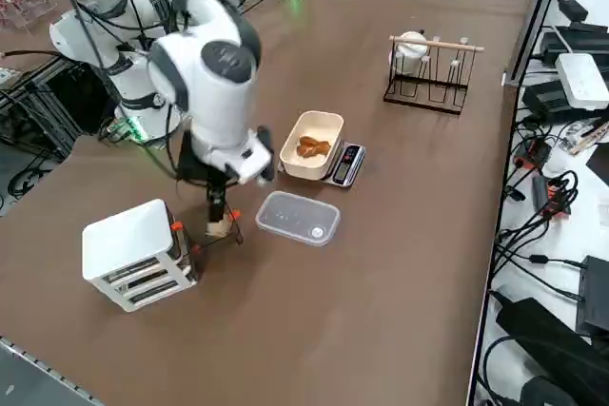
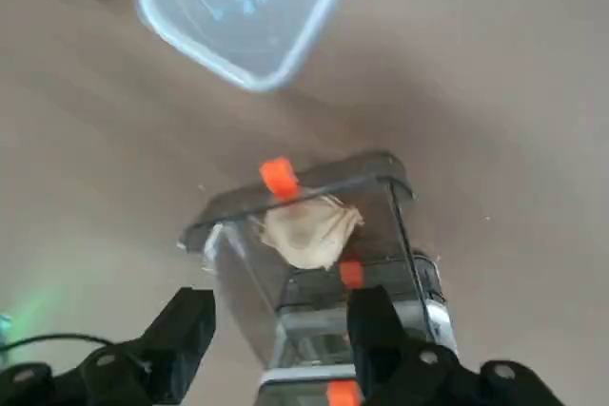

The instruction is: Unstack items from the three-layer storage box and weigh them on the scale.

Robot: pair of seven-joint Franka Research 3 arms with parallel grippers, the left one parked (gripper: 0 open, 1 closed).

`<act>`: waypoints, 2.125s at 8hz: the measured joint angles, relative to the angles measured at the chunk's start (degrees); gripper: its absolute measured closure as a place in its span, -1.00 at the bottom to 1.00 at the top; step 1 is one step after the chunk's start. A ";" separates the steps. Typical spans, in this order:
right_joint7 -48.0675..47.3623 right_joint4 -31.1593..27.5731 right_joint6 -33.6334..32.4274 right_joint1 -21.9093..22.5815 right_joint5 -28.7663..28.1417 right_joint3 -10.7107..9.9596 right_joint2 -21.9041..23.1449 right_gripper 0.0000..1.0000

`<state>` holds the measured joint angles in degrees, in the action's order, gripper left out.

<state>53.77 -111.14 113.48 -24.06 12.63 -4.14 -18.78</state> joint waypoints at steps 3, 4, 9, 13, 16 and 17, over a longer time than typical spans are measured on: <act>0.59 -3.57 4.78 -0.53 0.01 0.31 -0.42 -0.71; 0.55 -3.70 6.22 -0.56 0.01 0.32 -0.41 -0.72; -0.08 -7.34 12.64 -0.78 0.01 0.21 -0.43 -0.72; -2.07 -10.32 17.24 -1.29 0.01 0.16 -0.43 -0.64; -2.14 -10.32 17.62 -1.82 0.01 0.10 -0.11 -0.19; -2.18 -10.31 17.62 -1.82 0.01 0.11 -0.07 -0.14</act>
<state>51.60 -121.46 131.10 -25.88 12.64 -4.03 -18.84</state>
